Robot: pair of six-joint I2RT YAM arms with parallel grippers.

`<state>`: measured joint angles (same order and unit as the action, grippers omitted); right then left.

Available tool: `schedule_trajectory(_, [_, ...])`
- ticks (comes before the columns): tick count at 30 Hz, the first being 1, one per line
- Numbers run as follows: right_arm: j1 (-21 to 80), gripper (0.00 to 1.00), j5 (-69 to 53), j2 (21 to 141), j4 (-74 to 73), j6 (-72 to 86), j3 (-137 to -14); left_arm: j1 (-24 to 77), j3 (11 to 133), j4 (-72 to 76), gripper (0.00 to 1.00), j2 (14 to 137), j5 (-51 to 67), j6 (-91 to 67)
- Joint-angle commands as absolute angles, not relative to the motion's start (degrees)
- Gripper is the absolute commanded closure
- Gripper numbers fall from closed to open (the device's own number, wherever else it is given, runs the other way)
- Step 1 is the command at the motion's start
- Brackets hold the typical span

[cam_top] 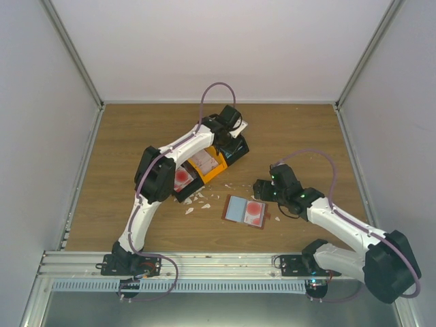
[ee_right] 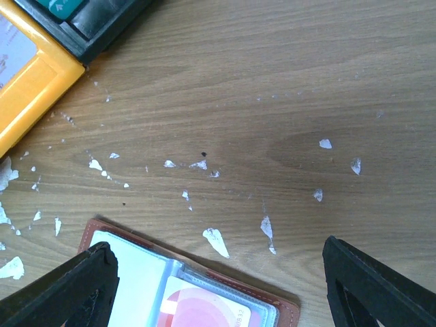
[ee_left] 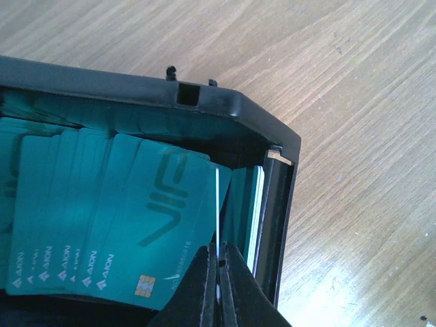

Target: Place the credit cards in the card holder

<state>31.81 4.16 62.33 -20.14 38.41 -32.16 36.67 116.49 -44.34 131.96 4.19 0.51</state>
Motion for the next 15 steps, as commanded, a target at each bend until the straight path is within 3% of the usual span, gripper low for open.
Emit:
schedule_trajectory(1, [31.3,0.18,5.1,60.9,-20.8,38.8,-33.3,37.3,115.7,-42.9,1.0,127.1,1.5,0.2])
schedule_trajectory(9, [31.3,0.17,4.3,59.9,-21.8,38.9,-36.3,37.3,113.5,-41.1,1.0,121.6,-3.0,-2.7])
schedule_trajectory(15, [31.3,0.16,-10.5,54.0,-9.7,42.3,-36.5,37.3,113.6,-41.9,1.0,113.6,-3.2,-9.2])
